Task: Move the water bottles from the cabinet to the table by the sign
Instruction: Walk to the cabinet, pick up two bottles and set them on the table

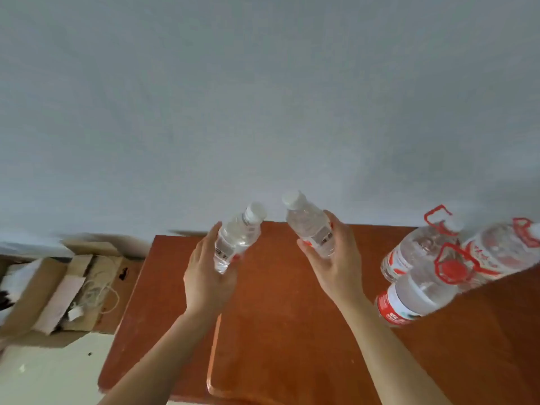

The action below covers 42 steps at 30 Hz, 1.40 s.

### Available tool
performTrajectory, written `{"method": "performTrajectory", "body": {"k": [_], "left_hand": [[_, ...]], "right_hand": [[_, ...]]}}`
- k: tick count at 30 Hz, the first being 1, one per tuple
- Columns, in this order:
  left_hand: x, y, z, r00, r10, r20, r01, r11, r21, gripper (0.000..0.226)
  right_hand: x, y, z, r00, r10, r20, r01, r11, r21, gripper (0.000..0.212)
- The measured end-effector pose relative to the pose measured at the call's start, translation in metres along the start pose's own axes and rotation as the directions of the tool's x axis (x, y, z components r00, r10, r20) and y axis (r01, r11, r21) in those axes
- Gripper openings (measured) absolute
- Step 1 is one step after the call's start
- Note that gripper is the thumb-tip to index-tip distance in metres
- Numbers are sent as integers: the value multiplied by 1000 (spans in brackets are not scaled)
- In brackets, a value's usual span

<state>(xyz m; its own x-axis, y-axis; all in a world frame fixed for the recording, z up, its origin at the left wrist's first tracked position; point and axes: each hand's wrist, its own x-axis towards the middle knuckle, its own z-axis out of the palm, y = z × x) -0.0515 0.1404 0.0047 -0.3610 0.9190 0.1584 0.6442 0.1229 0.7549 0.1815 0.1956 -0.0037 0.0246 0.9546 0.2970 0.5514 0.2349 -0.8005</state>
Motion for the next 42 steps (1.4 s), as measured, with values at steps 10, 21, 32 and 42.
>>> {"method": "performTrajectory", "body": {"k": [10,21,32,42], "left_hand": [[3,138,-205,750,499,-434,-117,746,656,94],[-240,90,-336,792,270,-547,446,355,822,100],[-575,50,-490,464,134,-875,868,130,480,86],[-881,28,-603,165,148,-975,986,-43,160,97]], "right_hand": [[103,-210,-109,748,-660,-67,640,745,-190,67],[-24,-323,-22,408,-911,55,902,412,132,83],[-349,-519,41,-10,-1000,29,881,5,473,82],[-688,-679,67,-246,-953,-177,706,-301,641,86]]}}
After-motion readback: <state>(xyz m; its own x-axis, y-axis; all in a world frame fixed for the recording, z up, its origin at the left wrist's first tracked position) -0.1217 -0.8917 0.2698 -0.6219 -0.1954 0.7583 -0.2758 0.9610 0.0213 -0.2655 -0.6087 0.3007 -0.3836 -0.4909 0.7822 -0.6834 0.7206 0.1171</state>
